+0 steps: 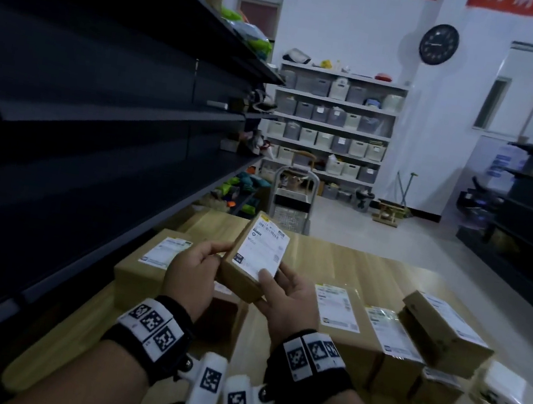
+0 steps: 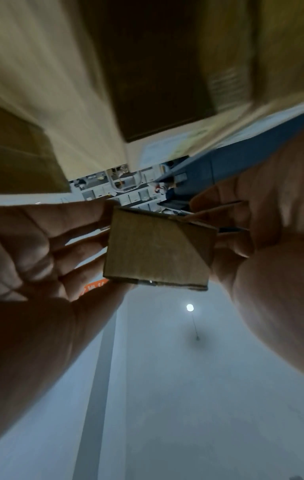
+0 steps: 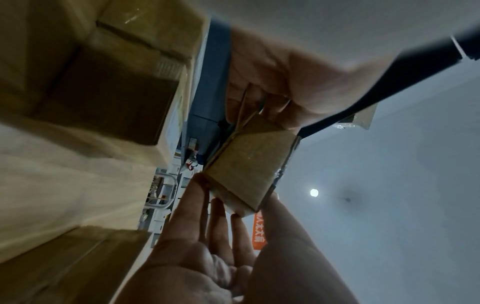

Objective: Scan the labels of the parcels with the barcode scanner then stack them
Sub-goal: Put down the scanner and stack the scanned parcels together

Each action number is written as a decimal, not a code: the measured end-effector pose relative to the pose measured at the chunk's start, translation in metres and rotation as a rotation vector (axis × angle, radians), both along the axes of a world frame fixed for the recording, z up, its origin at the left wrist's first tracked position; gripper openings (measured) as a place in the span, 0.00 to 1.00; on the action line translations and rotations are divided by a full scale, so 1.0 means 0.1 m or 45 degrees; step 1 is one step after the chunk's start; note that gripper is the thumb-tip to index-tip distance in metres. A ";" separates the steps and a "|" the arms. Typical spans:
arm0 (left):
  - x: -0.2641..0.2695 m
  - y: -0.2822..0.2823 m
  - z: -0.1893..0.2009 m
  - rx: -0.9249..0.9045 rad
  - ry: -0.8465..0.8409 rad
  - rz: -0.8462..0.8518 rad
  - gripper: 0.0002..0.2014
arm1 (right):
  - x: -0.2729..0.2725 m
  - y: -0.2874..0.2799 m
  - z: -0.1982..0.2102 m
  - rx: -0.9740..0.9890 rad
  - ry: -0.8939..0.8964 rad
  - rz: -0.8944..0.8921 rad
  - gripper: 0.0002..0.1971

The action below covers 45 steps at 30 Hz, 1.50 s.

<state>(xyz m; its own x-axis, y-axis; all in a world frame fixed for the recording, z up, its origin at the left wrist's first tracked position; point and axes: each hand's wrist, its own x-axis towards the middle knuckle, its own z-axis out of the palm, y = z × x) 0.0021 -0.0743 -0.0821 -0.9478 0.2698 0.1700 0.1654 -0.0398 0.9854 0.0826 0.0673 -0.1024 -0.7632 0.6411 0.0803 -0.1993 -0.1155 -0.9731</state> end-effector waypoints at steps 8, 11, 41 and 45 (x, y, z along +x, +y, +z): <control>-0.55 -0.62 0.10 -0.113 0.122 0.038 0.04 | -0.56 -0.52 0.28 0.287 -0.230 0.097 0.20; -0.85 -0.82 0.07 -0.193 0.096 0.110 0.04 | -0.77 -0.66 0.34 0.343 -0.368 0.200 0.40; -0.29 -0.47 0.29 0.065 0.225 0.189 0.08 | -0.37 -0.01 0.19 0.041 -0.146 0.091 0.25; 0.09 0.01 0.21 0.026 0.120 0.006 0.08 | 0.05 0.41 0.19 0.009 -0.148 -0.075 0.19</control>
